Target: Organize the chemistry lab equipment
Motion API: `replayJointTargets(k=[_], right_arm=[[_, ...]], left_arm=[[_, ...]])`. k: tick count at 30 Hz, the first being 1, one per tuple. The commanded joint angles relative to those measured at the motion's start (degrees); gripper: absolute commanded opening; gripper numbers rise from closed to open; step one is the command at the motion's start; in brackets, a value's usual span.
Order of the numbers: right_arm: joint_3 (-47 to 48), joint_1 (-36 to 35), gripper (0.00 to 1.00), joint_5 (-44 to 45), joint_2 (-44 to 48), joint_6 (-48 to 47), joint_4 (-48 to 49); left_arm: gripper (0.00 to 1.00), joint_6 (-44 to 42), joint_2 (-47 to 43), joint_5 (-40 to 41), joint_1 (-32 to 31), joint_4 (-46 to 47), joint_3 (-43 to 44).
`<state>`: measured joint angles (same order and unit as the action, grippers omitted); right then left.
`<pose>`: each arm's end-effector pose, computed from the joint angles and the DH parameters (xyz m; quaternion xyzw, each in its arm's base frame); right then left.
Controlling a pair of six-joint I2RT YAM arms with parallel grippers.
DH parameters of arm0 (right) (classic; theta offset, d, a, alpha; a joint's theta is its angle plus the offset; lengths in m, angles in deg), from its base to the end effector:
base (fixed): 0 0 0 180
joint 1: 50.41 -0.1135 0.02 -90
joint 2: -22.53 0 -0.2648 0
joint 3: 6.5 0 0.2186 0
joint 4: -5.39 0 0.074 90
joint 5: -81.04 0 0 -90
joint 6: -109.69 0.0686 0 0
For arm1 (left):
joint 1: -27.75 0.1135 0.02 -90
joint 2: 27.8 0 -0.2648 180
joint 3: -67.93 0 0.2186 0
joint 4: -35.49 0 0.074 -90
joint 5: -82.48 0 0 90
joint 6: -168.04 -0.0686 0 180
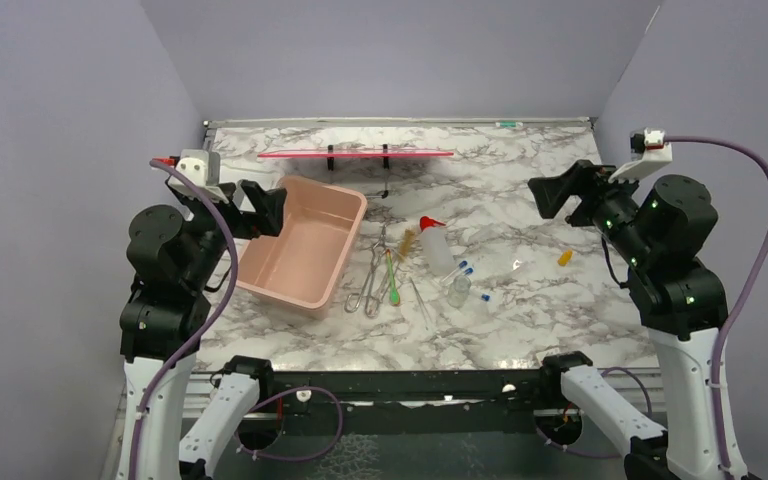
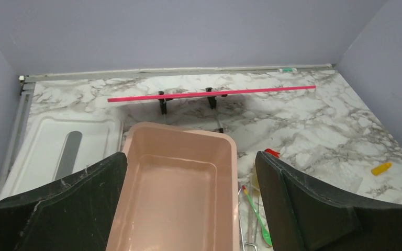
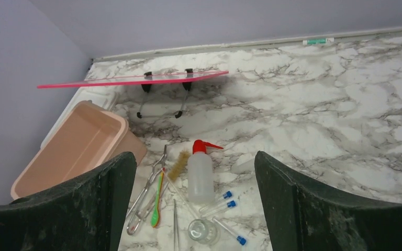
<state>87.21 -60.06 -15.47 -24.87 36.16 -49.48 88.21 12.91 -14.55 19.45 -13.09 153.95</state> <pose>0.1292 0.0299 0.4453 0.0080 0.7575 0.1891 0.6247 0.1124 -0.0249 0.4335 0.0303 0.7262 -0.1540 0.6693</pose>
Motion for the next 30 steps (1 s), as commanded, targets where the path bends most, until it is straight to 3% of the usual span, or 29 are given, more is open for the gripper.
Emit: replayJointTargets(k=[1, 5, 10, 19, 25, 30], right_arm=[[-2.2, 0.5, 0.90, -3.4, 1.0, 0.9, -2.6], [-4.5, 0.5, 0.94, -4.5, 1.0, 2.4, -4.0], [-11.2, 0.6, 0.85, -5.3, 0.9, 5.5, -1.7], [-20.8, 0.7, 0.80, -14.3, -6.7, 3.0, 3.2], [-25.4, 0.3, 0.76, -18.2, -15.0, 3.6, 8.8], [-24.8, -8.0, 0.76, -10.9, -23.1, 5.8, 14.0]], left_arm=[[0.97, 0.6, -1.7, -6.2, -0.8, 2.0, -2.0], [0.98, 0.0, -2.4, -13.7, -1.9, 3.9, -4.2], [0.99, 0.2, -2.0, -21.8, -4.3, 6.3, -6.4], [0.99, 7.8, 2.4, -35.0, -5.7, 15.3, -11.8], [0.95, 11.3, 7.3, -33.9, -7.7, 17.0, -13.4], [0.93, 15.0, 8.1, -29.3, -10.4, 22.3, -16.2]])
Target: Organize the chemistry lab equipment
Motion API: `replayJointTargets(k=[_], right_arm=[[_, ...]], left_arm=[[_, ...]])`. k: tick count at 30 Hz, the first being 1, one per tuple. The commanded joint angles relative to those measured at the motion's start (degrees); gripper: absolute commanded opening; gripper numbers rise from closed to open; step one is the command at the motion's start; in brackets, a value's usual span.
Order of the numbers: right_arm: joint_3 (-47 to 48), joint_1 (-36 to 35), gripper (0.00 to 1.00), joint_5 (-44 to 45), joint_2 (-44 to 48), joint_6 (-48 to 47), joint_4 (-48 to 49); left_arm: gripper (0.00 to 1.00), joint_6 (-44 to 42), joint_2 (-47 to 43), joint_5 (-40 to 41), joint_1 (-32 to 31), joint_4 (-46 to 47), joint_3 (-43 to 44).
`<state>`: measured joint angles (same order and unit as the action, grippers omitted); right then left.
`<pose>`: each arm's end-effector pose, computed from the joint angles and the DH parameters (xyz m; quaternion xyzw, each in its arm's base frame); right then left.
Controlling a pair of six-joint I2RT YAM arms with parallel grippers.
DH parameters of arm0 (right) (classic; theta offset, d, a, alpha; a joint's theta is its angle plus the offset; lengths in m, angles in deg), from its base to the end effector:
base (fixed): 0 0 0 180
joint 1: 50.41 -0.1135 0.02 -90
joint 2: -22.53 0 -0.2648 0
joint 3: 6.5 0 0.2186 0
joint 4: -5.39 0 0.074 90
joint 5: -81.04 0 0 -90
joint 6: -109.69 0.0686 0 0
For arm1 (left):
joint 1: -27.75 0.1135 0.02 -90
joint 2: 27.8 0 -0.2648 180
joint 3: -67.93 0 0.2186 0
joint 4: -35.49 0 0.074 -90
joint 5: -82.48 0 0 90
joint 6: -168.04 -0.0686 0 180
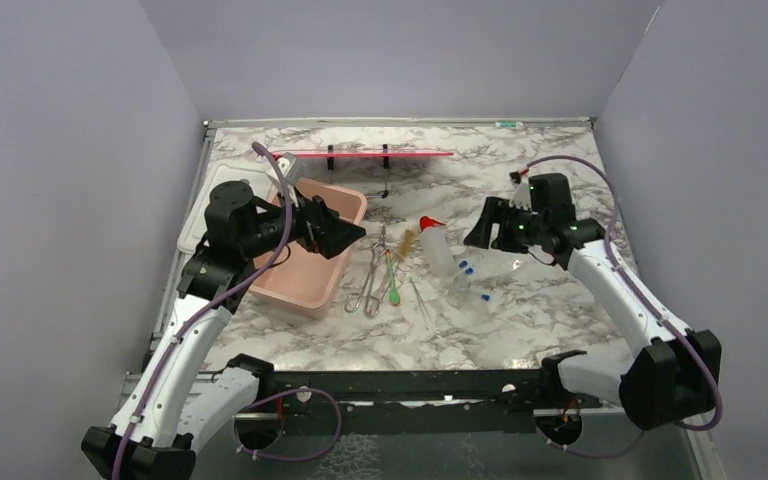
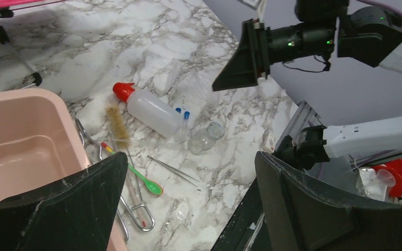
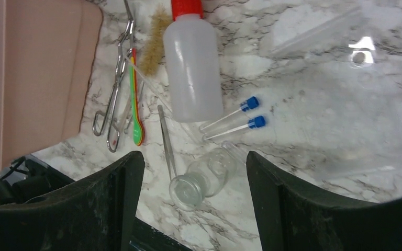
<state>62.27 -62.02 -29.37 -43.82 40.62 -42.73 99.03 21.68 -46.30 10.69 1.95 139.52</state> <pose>0.2193 0.0695 0.2663 0.0075 0.9140 0.2615 0.3102 0.1551 -0.0925 0.3718 0.1851 0.7369 -0.4376 0.4809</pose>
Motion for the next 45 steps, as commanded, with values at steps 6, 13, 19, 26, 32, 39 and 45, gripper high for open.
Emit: replayJointTargets(k=[6, 13, 19, 26, 32, 39, 45], right_arm=[[1.8, -14.5, 0.75, 12.7, -14.5, 4.0, 14.6], [4.1, -21.0, 0.74, 21.5, -23.1, 3.5, 19.1], [7.1, -24.6, 0.69, 29.0, -30.0, 2.1, 17.6], [6.7, -25.9, 0.55, 33.9, -32.8, 1.9, 18.6], [2.0, -26.0, 0.43, 32.4, -27.3, 2.5, 24.2], [-10.3, -26.0, 0.43, 25.1, -11.9, -1.0, 38.8], [-17.9, -26.1, 0.43, 6.5, -2.0, -8.6, 49.8]], left_arm=[[0.92, 8.3, 0.1, 8.3, -2.0, 11.8, -5.7], [0.92, 9.6, 0.0, 12.6, -2.0, 12.1, -6.4], [0.92, 11.1, 0.3, 15.1, -2.0, 10.9, -7.2], [0.92, 12.5, 0.6, 17.5, -2.0, 8.5, -6.9], [0.92, 14.0, 1.4, 18.0, -2.0, 7.6, -6.3], [0.92, 17.5, 4.0, 14.1, -2.0, 6.9, -5.6], [0.93, 19.7, 7.6, 5.4, -2.0, 7.5, -3.5]])
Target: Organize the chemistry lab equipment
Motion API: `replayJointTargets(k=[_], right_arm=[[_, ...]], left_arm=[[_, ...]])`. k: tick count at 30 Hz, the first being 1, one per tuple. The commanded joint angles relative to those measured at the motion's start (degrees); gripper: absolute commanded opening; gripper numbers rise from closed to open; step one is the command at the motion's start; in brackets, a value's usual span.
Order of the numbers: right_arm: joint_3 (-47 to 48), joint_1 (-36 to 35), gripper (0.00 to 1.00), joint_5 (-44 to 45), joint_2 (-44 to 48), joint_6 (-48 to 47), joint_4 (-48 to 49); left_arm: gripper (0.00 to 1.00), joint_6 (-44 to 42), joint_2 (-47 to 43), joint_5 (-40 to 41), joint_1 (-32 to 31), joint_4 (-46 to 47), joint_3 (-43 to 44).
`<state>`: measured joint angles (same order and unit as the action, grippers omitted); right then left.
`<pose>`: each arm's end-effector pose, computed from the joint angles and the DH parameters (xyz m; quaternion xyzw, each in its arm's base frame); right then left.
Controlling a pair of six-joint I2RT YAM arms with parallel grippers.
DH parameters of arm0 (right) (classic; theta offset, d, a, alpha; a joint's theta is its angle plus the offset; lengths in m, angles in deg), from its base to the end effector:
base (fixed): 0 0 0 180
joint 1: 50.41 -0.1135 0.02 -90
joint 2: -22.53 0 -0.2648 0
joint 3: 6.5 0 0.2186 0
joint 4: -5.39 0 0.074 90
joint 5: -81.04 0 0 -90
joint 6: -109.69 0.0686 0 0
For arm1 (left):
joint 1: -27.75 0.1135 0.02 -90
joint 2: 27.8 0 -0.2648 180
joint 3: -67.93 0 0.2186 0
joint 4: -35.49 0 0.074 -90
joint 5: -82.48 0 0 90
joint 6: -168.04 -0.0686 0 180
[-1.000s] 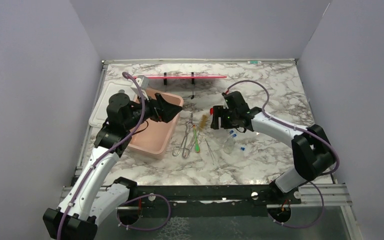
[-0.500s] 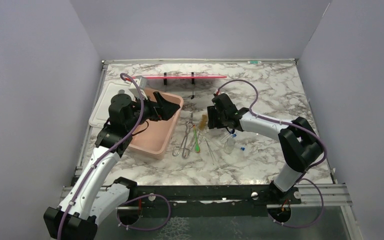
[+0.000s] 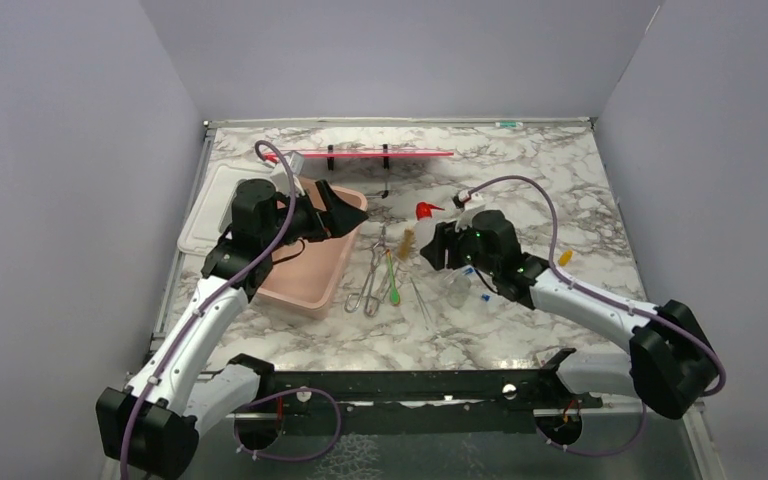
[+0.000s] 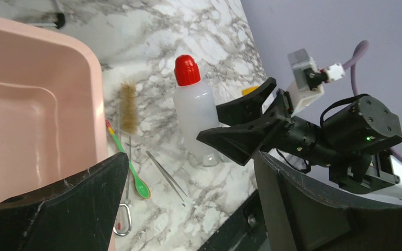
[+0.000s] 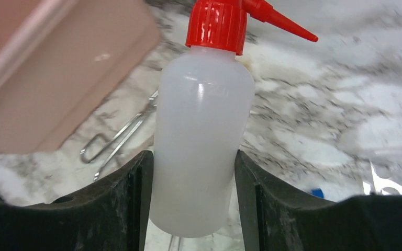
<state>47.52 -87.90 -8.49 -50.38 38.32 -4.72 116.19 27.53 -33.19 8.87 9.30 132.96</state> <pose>0.2175 0.1662 0.2267 -0.1391 0.8503 0.2356 0.4495 0.1939 -0.0977 0.3296 0.0003 0.7924 -0.4349 0.4277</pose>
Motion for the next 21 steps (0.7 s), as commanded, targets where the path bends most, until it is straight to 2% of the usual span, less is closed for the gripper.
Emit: replayJointTargets(k=[1, 4, 9, 15, 18, 21], right_arm=[[-3.4, -0.1, 0.43, -17.1, 5.3, -7.3, 12.5], [-3.7, -0.2, 0.42, -23.7, 6.5, -9.8, 14.3], [-1.6, -0.5, 0.42, -31.9, 4.8, -13.0, 15.4], [1.7, -1.5, 0.41, -34.5, 2.4, -17.9, 13.6], [3.0, -1.8, 0.41, -35.2, 2.0, -19.8, 12.1], [3.0, -2.1, 0.40, -36.1, 2.2, -19.9, 12.4]], left_arm=[[0.93, 2.8, 2.3, -9.2, -0.2, 0.4, 3.5], [0.97, 3.4, 3.8, -12.7, -0.3, 1.4, 3.6], [0.97, 5.8, 8.0, -19.0, -1.0, 4.2, 1.8], [0.94, 9.5, 11.2, -22.1, -2.9, 7.7, 0.9], [0.89, 9.7, 12.8, -23.2, -2.9, 7.6, 0.5], [0.88, 7.9, 13.7, -21.4, -2.9, 5.0, 0.3]])
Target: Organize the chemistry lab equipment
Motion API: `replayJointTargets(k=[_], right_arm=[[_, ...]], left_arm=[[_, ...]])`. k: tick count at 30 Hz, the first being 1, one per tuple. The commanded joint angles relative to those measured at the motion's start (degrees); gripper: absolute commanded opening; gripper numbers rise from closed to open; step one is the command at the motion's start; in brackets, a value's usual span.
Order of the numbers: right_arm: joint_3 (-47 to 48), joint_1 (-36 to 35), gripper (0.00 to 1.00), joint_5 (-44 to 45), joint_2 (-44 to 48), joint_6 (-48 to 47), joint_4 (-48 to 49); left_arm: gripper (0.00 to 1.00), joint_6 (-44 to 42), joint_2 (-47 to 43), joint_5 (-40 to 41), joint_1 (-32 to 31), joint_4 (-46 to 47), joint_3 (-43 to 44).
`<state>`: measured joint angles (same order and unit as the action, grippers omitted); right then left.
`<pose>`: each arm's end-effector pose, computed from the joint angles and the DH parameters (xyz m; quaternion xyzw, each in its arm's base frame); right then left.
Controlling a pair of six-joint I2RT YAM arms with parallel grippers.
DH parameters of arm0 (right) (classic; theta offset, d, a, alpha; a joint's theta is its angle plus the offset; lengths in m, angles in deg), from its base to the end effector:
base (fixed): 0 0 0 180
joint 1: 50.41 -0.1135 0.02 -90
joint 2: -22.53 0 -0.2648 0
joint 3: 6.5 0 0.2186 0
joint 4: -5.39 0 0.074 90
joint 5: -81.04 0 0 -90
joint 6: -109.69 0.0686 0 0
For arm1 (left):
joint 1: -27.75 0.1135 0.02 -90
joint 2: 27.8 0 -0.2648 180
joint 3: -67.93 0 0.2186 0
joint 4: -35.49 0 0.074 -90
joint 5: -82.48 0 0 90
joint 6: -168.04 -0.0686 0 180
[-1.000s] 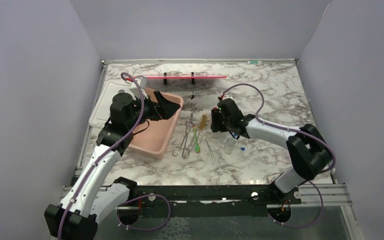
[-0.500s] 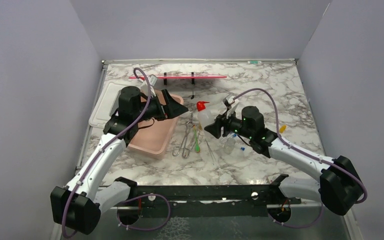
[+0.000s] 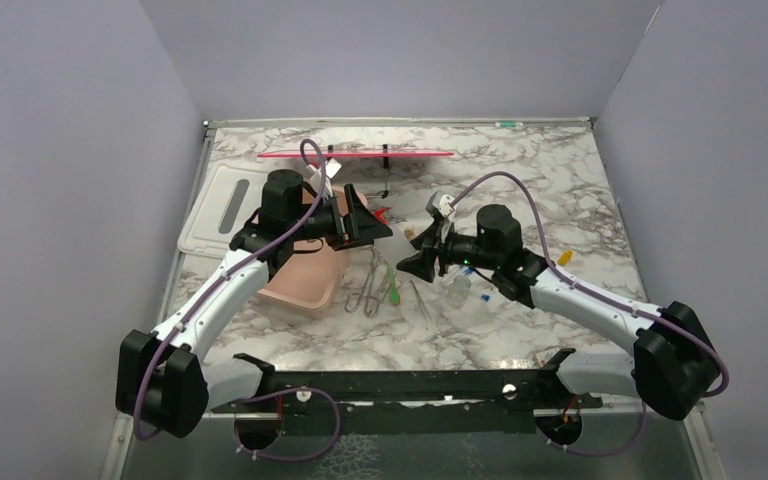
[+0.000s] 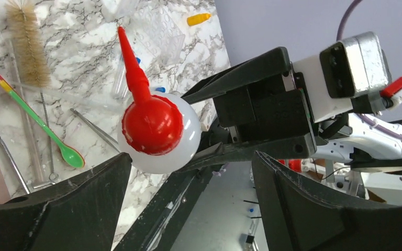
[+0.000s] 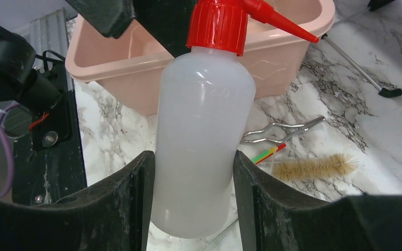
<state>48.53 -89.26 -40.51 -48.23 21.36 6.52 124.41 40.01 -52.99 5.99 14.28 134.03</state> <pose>0.1888 0.1982 0.2709 -0.4003 0.6687 0.4056 0.4776 0.2149 -0.1385 0.3046 0.0448 0.7966 -0.5523 0.2417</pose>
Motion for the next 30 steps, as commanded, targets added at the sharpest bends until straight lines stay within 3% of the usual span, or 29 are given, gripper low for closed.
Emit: replayJointTargets(k=[1, 11, 20, 25, 30], right_arm=[[2.1, -0.7, 0.41, -4.2, 0.1, -3.0, 1.1], [3.1, -1.1, 0.41, -7.0, 0.3, -4.6, -0.4], [5.3, -1.3, 0.41, -9.4, -1.5, -9.2, -3.9], [6.2, -1.3, 0.42, -10.0, -2.2, -9.4, -4.0], [7.0, -1.3, 0.50, -10.1, -2.5, -8.5, -4.5]], left_arm=[[0.88, -1.0, 1.4, -0.9, 0.0, -0.9, -0.7], [0.89, -1.6, 2.1, -1.1, -0.1, -1.7, -1.4], [0.67, -3.4, 2.1, -3.3, -0.1, -3.5, 0.0], [0.66, -5.8, 1.6, -5.1, -0.1, -4.7, -0.2], [0.50, -8.4, 1.4, -3.5, -0.1, -7.1, 0.7]])
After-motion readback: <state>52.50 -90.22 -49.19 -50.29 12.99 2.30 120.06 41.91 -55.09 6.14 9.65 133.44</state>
